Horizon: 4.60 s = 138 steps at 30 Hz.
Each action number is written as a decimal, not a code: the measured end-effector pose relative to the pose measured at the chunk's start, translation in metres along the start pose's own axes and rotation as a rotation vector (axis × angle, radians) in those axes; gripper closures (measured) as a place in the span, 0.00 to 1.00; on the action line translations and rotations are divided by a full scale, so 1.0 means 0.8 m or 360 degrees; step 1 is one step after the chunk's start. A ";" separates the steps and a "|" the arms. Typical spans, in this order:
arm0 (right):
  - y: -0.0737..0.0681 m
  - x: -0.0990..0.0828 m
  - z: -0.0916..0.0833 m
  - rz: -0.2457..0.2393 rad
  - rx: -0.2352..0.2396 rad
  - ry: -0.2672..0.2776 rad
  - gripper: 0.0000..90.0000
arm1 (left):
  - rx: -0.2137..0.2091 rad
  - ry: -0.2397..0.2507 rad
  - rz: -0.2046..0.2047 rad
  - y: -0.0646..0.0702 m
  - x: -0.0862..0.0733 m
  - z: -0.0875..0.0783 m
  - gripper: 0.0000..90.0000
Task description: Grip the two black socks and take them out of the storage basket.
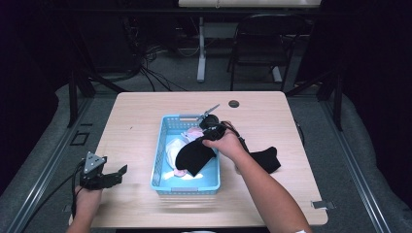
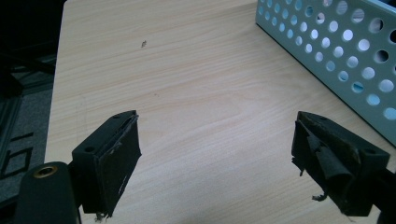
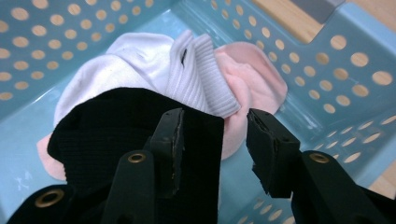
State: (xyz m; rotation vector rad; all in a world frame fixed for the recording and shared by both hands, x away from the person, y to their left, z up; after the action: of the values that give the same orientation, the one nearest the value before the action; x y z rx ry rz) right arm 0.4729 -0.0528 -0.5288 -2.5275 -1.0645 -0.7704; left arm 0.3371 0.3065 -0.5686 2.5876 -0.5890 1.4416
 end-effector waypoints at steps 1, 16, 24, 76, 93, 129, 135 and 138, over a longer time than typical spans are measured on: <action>0.000 0.000 0.002 0.0006 0.0004 -0.0007 0.63 | 0.0000 0.0001 -0.0001 0.000 0.000 0.000 0.17; -0.006 -0.005 -0.003 -0.0010 0.0092 -0.0066 0.96 | 0.0001 0.0001 0.0000 0.000 0.000 0.000 0.17; -0.024 -0.001 -0.025 -0.0067 0.0136 0.0017 0.97 | 0.0003 -0.0002 -0.0001 0.000 0.000 0.000 0.17; -0.062 0.041 -0.181 -0.0244 0.0122 0.0361 0.97 | 0.0003 -0.0003 0.0000 0.000 0.000 0.000 0.17; -0.022 0.000 -0.230 -0.0164 0.0026 0.0444 0.97 | 0.0013 -0.0027 -0.0001 0.001 0.000 0.005 0.17; 0.015 -0.081 -0.276 0.0006 -0.0095 0.0494 0.97 | 0.0023 -0.0025 0.0007 0.000 -0.005 -0.003 0.17; 0.023 -0.098 -0.267 0.0040 -0.0119 0.0470 0.97 | 0.0020 -0.0024 0.0005 0.000 -0.005 -0.003 0.17; 0.024 -0.105 -0.260 0.0054 -0.0116 0.0457 0.97 | 0.0020 -0.0026 0.0006 0.000 -0.005 -0.003 0.17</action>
State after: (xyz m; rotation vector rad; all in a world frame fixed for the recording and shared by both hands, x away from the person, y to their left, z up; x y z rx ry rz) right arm 0.3627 -0.2087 -0.4095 -2.3904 -0.9096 -1.1398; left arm 0.3334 0.3083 -0.5708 2.6114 -0.5894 1.4314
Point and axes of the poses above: each handheld gripper's, and its own axes: z roughly forward along the jaws, x roughly out of its top, y roughly to its right, the point moved 3 cm from there along z, roughly forward along the jaws, and after that the axes turned 2 degrees about z, right-handed, at the moved point
